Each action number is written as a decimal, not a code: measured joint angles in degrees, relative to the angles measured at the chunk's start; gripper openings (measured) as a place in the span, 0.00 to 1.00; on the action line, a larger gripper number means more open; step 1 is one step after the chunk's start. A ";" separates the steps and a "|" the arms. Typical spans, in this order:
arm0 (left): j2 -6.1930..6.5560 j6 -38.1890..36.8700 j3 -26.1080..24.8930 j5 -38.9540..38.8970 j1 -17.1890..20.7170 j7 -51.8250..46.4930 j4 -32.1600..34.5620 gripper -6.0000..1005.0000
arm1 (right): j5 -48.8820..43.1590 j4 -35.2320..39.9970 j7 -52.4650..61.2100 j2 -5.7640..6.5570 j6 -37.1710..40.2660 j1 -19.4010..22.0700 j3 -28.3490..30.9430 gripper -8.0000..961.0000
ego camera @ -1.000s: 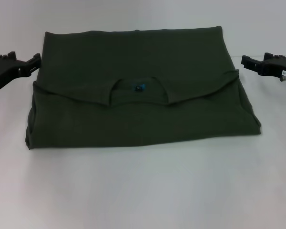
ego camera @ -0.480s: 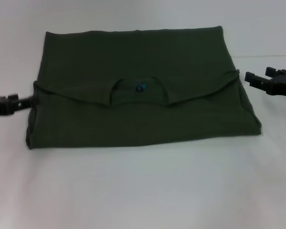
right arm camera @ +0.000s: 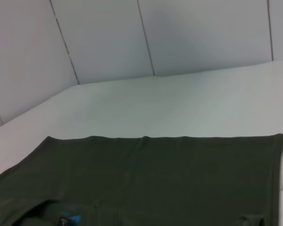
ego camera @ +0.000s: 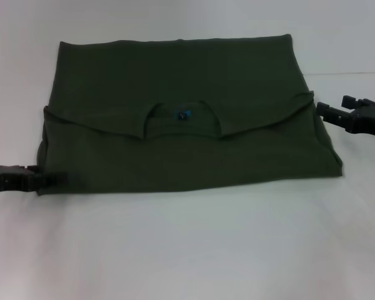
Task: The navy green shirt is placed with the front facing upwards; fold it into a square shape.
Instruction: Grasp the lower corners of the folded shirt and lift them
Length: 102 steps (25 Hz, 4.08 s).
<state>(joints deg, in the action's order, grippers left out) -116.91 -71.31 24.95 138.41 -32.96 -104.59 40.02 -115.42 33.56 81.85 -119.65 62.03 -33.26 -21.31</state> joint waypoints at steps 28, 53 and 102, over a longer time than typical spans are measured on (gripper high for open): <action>-0.89 1.34 0.80 0.66 0.09 3.85 -0.74 0.33 | 0.02 0.31 0.44 0.07 2.16 2.54 0.47 0.81; -1.57 3.91 0.24 -0.96 0.27 4.13 -0.60 0.05 | -2.27 -0.40 -4.04 -0.05 3.33 8.39 -3.83 0.81; -1.70 -2.48 -0.12 -1.75 2.74 15.21 0.84 0.05 | -2.31 -2.18 -6.79 -0.13 3.58 7.68 -6.25 0.05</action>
<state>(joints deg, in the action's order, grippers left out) -118.61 -73.79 24.83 136.66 -30.22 -89.37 40.86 -117.73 31.38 75.07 -119.78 65.61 -25.58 -27.56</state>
